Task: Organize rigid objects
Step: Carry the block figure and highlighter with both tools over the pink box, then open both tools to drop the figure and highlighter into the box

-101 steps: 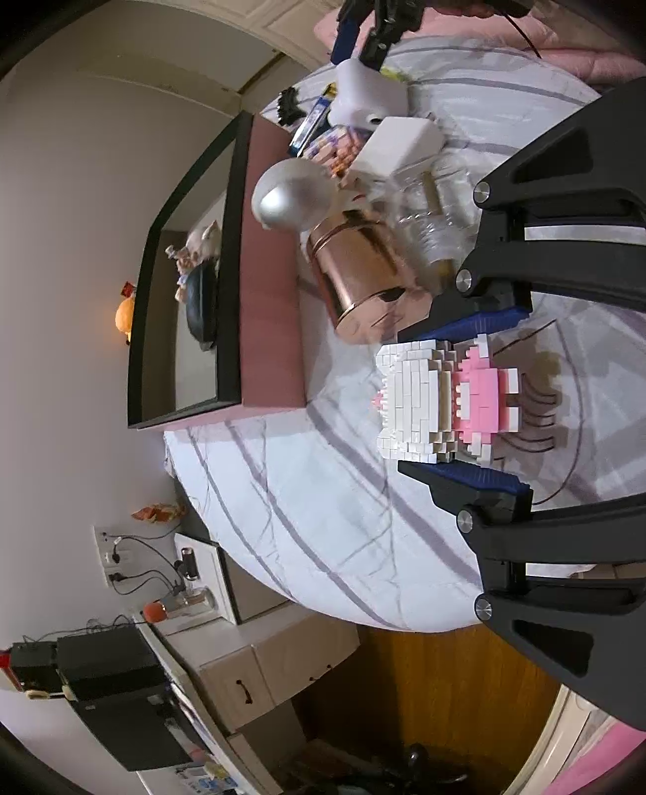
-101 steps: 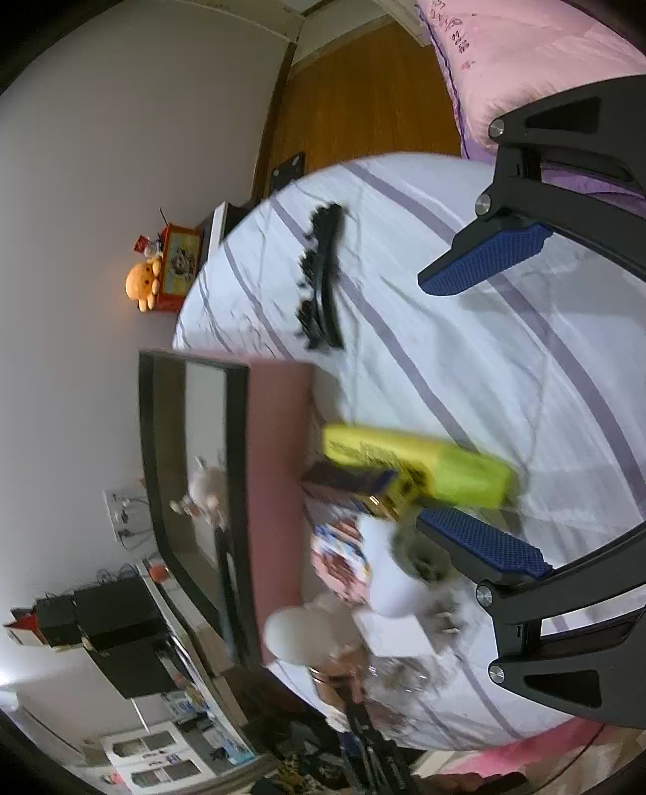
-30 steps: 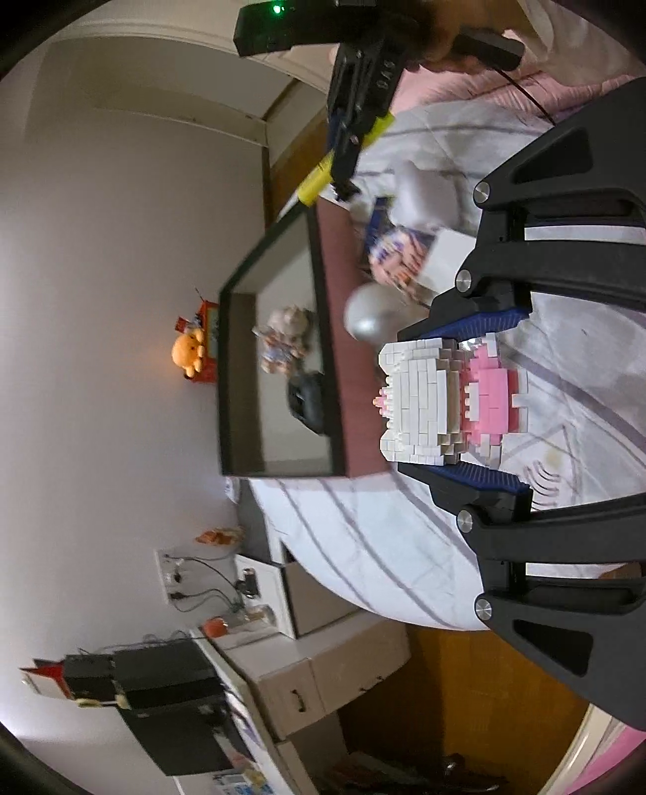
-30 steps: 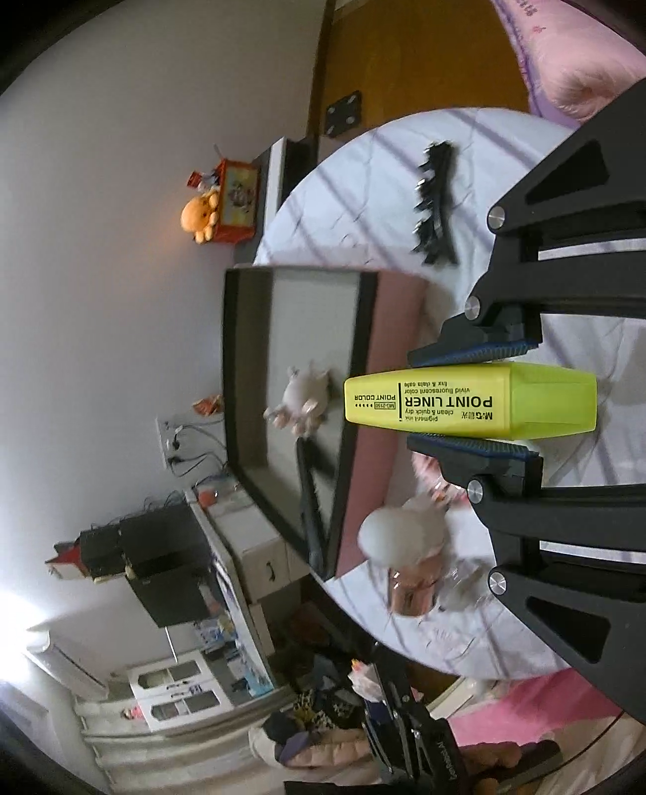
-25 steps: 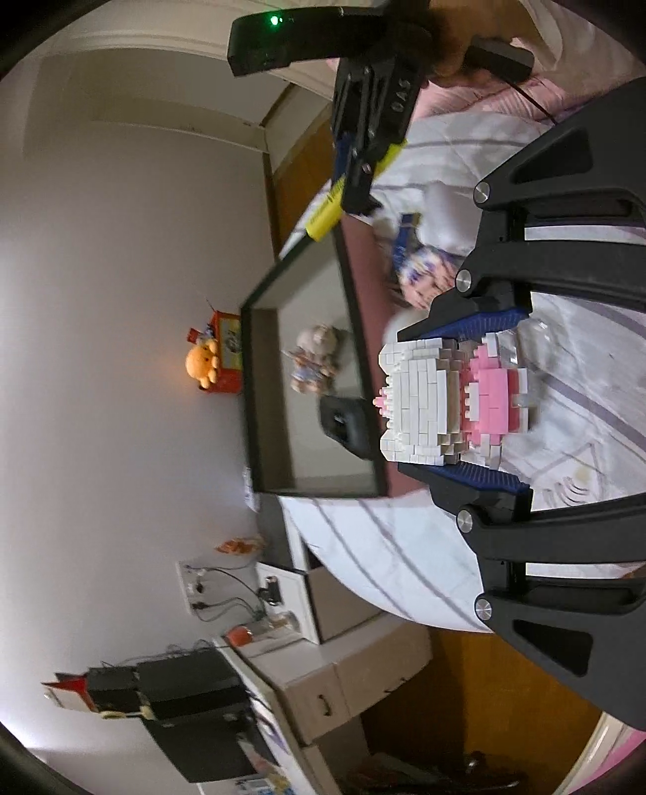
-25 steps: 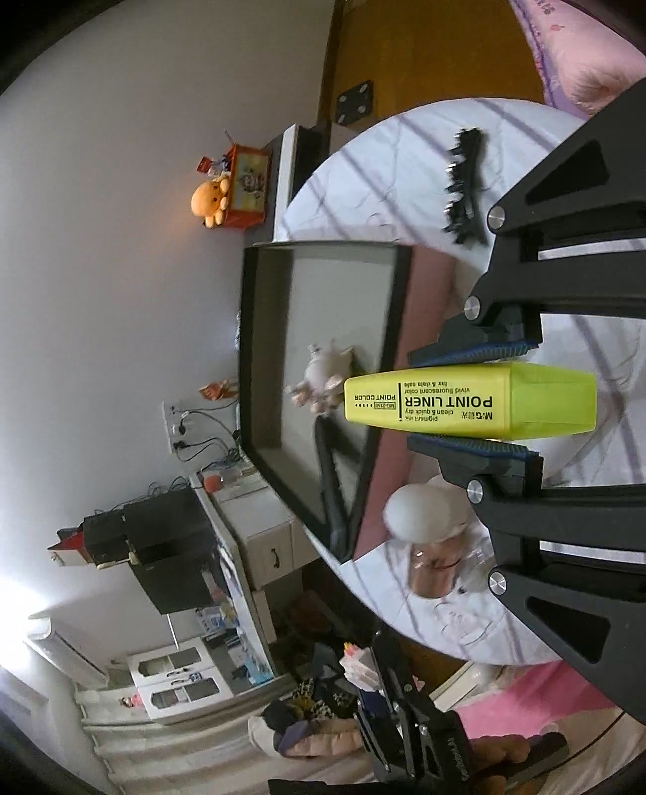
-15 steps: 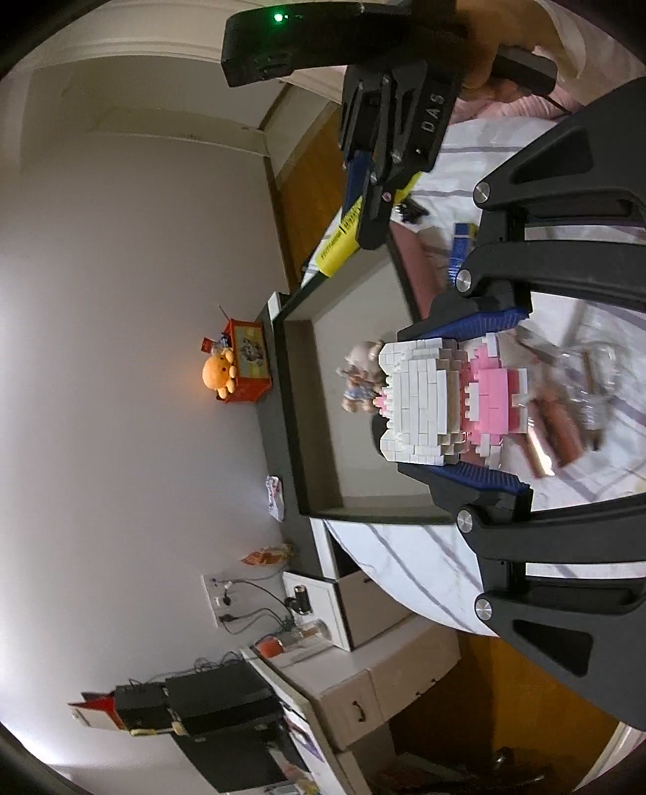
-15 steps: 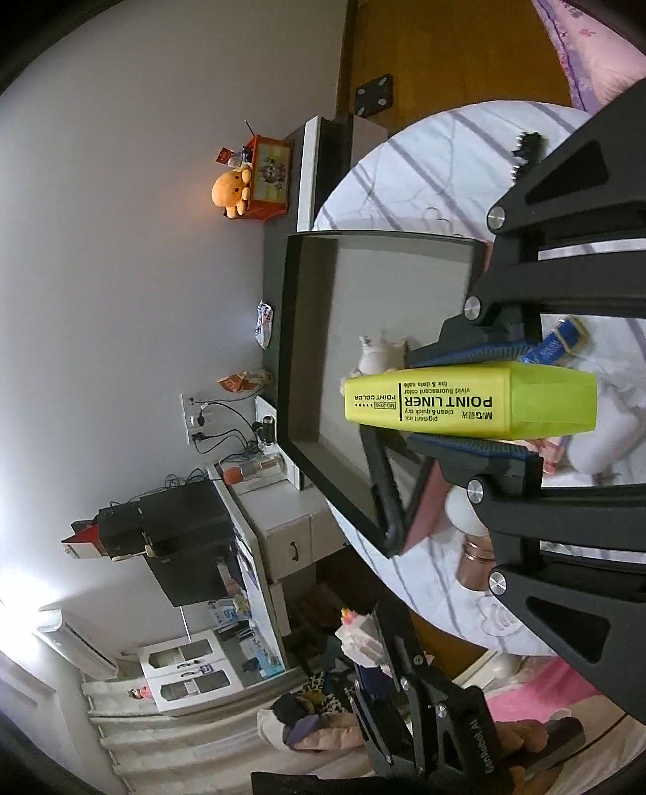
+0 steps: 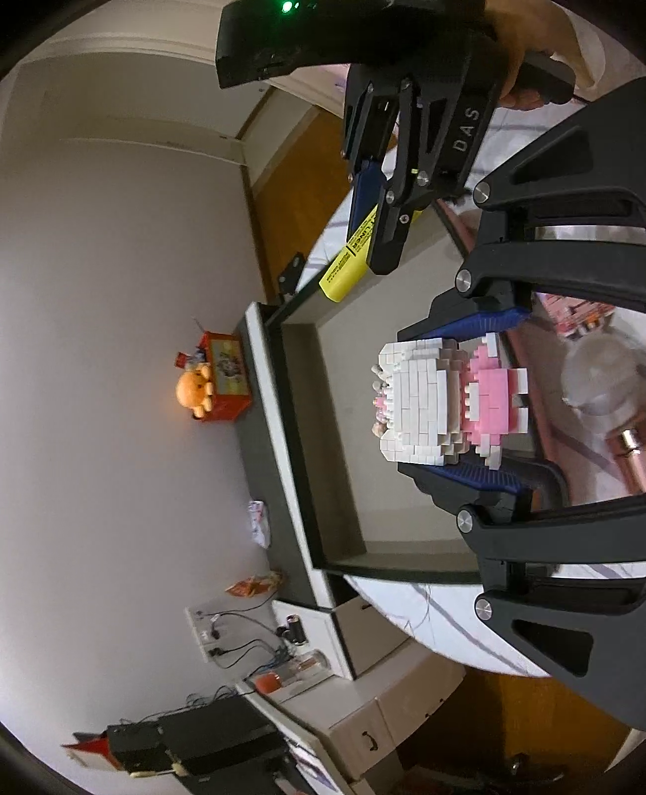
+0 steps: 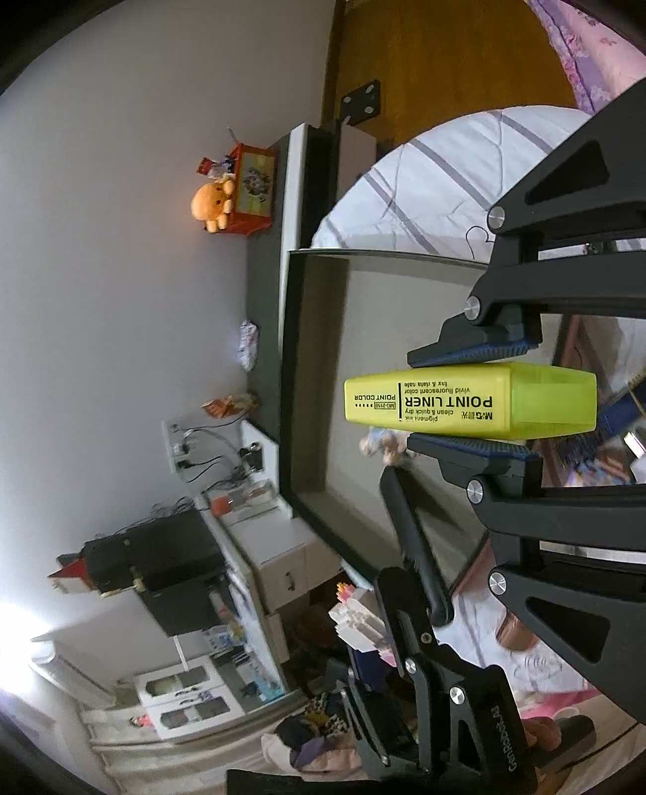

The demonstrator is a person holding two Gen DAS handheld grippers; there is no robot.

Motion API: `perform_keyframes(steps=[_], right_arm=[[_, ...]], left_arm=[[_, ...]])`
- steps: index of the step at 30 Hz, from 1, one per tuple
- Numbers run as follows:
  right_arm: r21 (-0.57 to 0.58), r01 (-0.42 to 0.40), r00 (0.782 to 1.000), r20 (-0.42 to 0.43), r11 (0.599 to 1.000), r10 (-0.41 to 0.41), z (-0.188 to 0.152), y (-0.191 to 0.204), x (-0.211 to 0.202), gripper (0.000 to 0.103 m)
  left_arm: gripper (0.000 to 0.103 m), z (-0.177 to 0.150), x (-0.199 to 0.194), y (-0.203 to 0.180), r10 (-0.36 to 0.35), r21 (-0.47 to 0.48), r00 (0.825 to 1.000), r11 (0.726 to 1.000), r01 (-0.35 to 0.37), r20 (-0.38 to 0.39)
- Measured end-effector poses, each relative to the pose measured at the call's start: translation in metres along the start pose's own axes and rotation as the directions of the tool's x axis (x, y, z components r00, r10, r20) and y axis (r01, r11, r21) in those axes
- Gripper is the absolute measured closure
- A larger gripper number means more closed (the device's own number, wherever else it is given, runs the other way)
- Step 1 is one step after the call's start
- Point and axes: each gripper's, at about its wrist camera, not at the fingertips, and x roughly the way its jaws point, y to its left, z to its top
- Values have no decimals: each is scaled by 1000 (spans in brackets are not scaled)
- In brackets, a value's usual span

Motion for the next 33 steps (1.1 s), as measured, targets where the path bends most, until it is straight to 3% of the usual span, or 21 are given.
perform_keyframes(steps=[10,17,21,24,28,33], right_arm=[[-27,26,995,-96,999,-29,-5,1,39,76],[-32,40,988,-150,999,-44,-11,1,53,76],[-19,41,989,-140,999,-43,-12,0,51,76],[-6,38,989,-140,999,-38,-13,0,47,75],[35,4,994,-110,999,0,-15,0,31,59],[57,-21,999,-42,998,23,-16,7,1,57]], left_arm=[[59,-13,45,-1,18,9,994,1000,-17,-104],[58,-20,56,1,37,2,990,999,-37,-134],[55,-24,52,1,48,2,989,999,-49,-138],[51,-26,44,0,59,4,990,998,-59,-129],[43,-28,21,-1,89,8,992,996,-89,-88],[37,-31,-17,-4,139,3,990,990,-139,-11]])
